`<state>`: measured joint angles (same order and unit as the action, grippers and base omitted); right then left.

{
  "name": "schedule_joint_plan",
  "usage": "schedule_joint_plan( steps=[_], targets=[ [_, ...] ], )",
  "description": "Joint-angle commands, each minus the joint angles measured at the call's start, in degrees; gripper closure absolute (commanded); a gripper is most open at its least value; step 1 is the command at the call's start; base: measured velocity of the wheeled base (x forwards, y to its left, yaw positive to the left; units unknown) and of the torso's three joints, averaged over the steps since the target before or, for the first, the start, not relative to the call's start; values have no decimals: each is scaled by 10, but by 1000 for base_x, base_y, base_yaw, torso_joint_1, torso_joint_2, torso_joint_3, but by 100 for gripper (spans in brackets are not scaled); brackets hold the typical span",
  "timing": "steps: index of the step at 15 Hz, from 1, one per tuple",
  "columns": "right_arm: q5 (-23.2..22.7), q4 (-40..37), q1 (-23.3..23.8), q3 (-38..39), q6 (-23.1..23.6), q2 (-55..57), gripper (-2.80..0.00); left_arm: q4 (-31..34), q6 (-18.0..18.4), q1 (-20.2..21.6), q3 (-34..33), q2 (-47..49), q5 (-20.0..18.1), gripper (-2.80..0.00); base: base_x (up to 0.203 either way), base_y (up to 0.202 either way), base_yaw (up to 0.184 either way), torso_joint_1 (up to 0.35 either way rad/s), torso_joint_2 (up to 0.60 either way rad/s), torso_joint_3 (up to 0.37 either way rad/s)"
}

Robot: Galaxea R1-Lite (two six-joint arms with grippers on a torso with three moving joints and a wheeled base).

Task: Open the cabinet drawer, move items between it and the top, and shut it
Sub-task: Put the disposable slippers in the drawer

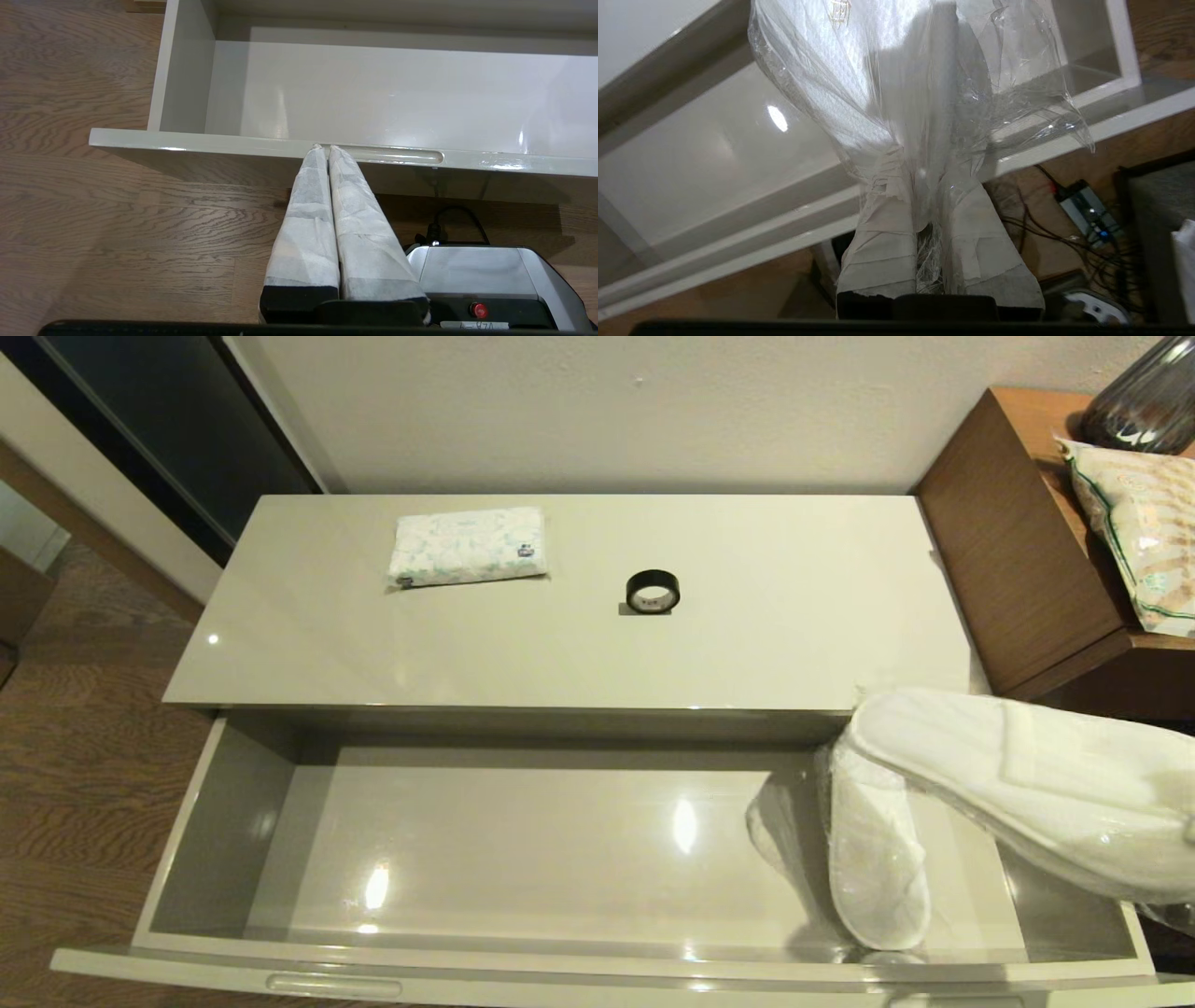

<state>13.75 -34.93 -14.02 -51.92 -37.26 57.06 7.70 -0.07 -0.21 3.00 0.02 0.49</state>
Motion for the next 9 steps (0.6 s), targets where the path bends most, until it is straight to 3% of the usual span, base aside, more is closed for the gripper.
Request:
schedule_joint_plan(
  steps=[1,4,9],
  targets=[
    [4,15,2,4,-5,45,0,0,0,0,0,0,0,0,0,0,0,0,0,0],
    [-6,21,15,8,-2,92,0,0,0,-1,0,0,0,0,0,0,0,0,0,0],
    [-108,22,23,33,4,143,0,0,0,0,0,0,0,0,0,0,0,0,0,0]
  ],
)
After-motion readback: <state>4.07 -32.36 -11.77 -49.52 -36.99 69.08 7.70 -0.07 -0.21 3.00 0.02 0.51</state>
